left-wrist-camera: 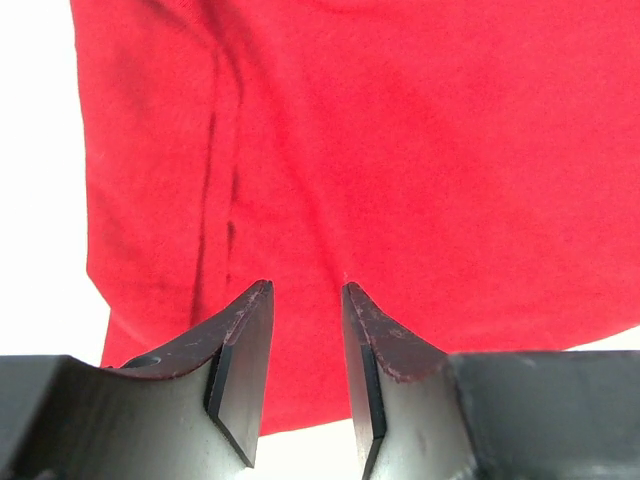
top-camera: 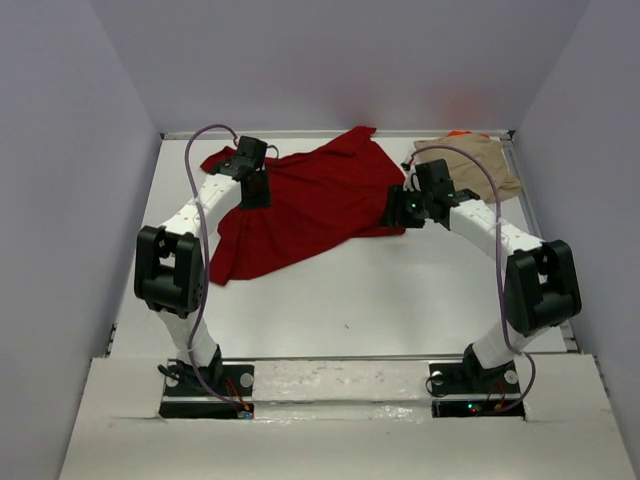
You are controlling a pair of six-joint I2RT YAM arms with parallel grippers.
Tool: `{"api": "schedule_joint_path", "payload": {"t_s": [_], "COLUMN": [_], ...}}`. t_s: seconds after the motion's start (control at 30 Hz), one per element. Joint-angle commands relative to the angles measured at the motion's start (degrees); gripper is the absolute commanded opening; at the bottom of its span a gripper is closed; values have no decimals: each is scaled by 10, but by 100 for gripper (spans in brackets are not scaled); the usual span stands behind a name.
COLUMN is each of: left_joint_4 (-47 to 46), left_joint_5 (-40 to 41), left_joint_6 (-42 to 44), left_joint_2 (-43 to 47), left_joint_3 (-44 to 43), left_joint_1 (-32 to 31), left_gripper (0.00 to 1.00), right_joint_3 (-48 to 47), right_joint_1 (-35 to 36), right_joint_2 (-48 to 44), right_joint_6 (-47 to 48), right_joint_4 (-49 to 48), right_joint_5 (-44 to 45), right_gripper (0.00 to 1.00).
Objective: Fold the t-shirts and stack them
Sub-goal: Flatten the tshirt out
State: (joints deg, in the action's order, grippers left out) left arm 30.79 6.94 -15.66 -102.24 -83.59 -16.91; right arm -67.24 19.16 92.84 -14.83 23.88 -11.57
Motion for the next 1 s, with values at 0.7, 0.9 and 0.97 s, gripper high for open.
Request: {"api": "schedule_joint_path", "payload": {"t_s": [0.7,0.9,0.97], "left_joint_4": [12,11,7], "left_joint_5": [12,9,0], "left_joint_6": [19,21,21], "left_joint_2": [7,4,-3], "left_joint_3": [-10,-13,-8], "left_joint_1": [24,26,28], "left_gripper": [43,43,43], "right_joint_3": [185,179,171], "right_joint_1": [-206,-218,-218], "right_joint_2": [37,59,59], "right_joint_6": [-294,-280,-255], "right_joint_4": [-439,-410,-370], "right_joint_5": [-416,-391,-359], "right_gripper": [56,53,53]}}
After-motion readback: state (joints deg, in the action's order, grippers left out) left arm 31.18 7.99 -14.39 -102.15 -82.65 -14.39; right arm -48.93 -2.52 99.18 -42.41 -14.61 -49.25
